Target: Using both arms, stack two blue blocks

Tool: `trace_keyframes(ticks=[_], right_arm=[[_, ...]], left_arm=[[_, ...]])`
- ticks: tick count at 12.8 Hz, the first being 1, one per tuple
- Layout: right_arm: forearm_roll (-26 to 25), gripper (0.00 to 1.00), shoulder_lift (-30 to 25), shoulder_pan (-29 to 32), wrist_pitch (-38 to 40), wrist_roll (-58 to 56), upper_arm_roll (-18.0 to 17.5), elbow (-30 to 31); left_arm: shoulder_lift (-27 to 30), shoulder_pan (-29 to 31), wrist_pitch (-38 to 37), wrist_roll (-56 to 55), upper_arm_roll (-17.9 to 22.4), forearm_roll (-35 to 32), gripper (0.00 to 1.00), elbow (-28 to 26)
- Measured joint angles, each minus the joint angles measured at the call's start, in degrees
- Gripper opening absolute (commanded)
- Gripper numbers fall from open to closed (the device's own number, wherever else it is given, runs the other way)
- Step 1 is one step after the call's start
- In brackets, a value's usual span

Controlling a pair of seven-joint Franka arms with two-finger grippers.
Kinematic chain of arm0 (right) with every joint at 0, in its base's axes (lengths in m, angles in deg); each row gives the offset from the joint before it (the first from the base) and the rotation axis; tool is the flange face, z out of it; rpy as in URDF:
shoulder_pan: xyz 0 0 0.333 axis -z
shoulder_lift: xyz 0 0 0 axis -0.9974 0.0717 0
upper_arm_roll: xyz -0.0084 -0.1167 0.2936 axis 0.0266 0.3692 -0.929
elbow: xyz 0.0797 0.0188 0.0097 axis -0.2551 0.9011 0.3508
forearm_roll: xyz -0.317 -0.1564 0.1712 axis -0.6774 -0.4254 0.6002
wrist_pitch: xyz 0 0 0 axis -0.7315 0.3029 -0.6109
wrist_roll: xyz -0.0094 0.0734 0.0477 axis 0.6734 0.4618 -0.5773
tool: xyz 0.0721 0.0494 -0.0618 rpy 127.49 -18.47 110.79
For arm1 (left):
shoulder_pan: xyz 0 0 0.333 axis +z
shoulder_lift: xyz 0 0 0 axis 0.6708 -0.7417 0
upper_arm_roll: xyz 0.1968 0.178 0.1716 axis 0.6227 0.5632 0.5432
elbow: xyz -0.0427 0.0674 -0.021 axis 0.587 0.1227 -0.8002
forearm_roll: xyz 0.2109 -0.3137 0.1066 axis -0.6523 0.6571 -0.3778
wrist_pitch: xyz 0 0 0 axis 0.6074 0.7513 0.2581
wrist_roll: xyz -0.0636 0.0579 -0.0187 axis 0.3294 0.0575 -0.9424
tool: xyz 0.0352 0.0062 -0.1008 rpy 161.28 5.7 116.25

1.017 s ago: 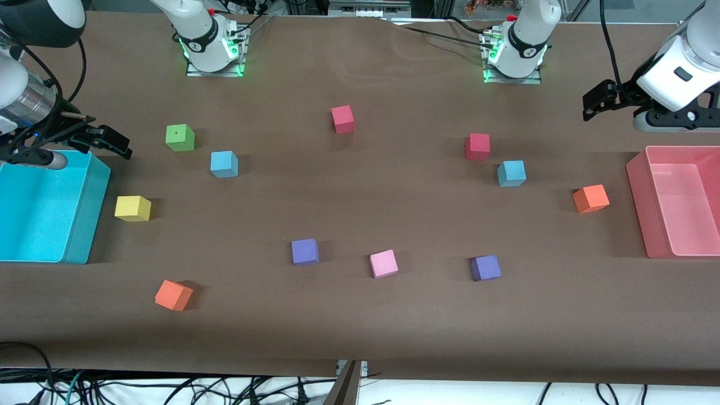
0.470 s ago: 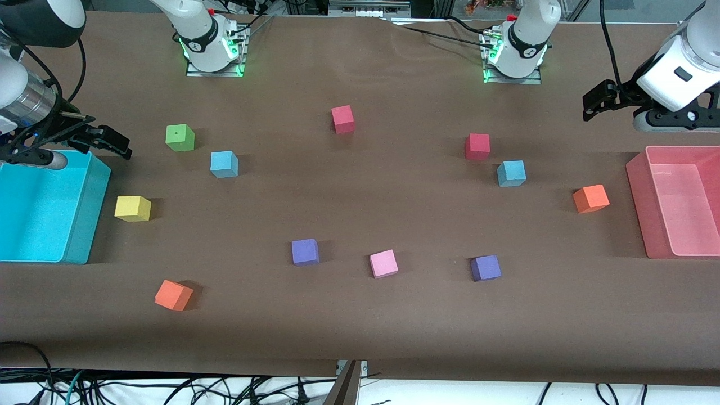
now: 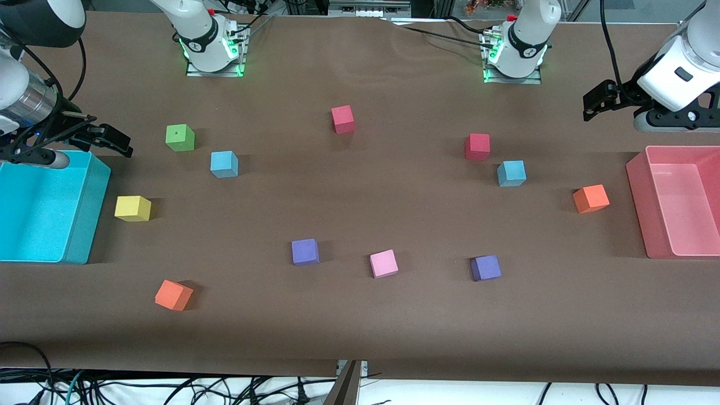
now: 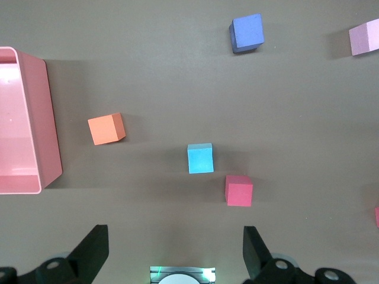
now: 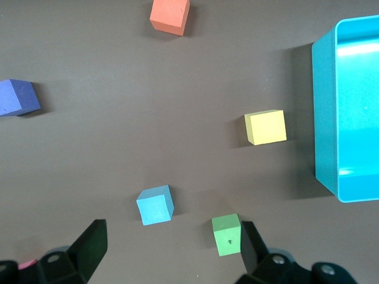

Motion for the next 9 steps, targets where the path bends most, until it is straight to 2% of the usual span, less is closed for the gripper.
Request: trace_keyframes(ticks=[9], right_arm=[[0.0, 0.99, -0.01, -0.02, 1.66, -0.03, -0.65, 0.79]], left_arm=[[-0.09, 0.0, 0.0, 0.0, -0.29, 0.0, 1.0, 0.0]])
